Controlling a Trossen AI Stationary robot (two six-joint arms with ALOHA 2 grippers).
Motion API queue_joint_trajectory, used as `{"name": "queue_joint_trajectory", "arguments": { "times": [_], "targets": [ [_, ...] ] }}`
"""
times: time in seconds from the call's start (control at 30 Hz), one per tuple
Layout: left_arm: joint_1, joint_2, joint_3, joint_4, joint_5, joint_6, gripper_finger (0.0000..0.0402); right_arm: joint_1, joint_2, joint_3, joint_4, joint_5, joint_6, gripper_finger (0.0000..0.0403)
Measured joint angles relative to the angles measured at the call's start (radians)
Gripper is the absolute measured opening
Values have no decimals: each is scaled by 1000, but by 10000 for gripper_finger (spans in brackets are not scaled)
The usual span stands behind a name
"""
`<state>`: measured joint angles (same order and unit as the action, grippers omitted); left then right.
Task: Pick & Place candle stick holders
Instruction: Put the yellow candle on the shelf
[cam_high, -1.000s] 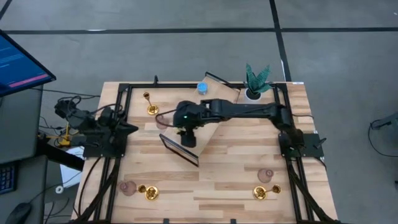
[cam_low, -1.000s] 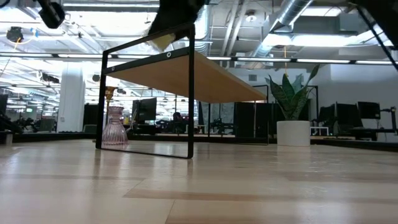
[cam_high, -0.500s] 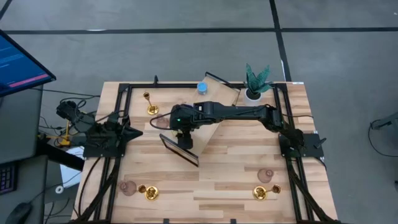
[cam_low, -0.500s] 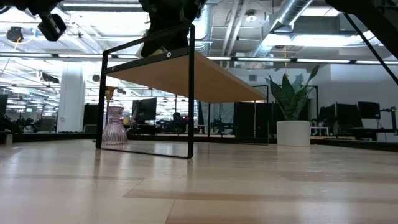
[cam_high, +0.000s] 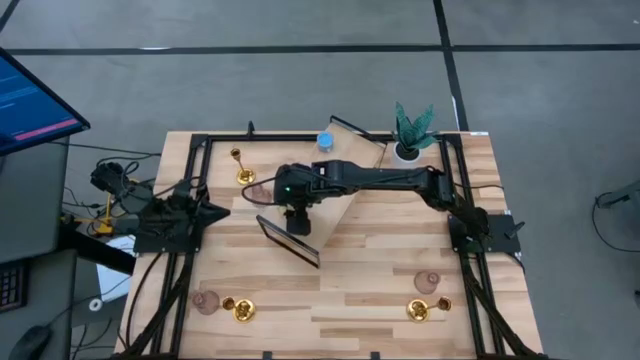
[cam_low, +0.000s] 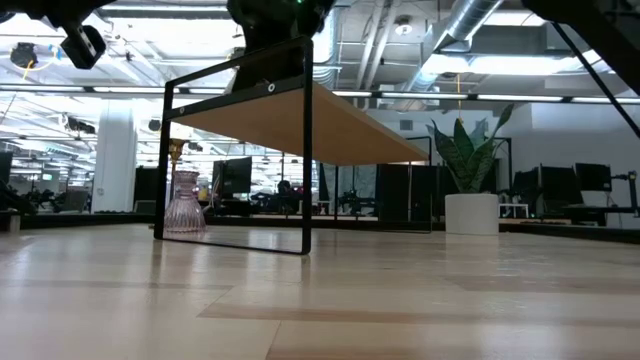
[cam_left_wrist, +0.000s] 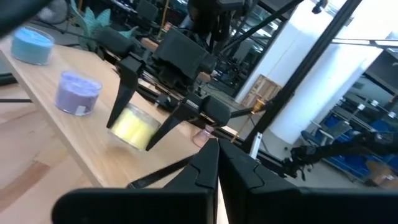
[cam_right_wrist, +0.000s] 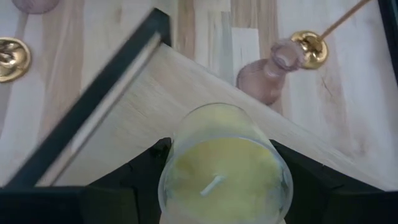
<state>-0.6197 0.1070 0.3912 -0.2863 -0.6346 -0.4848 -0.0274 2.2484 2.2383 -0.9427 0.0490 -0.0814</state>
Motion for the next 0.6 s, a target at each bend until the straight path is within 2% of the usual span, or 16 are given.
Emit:
{"name": "queue_joint_trajectory", "arguments": {
  "times": [0.6],
  "targets": [
    [0, 2, 0, 8, -5, 1, 8, -15, 14, -1, 23, -13, -33, 232]
  ]
}}
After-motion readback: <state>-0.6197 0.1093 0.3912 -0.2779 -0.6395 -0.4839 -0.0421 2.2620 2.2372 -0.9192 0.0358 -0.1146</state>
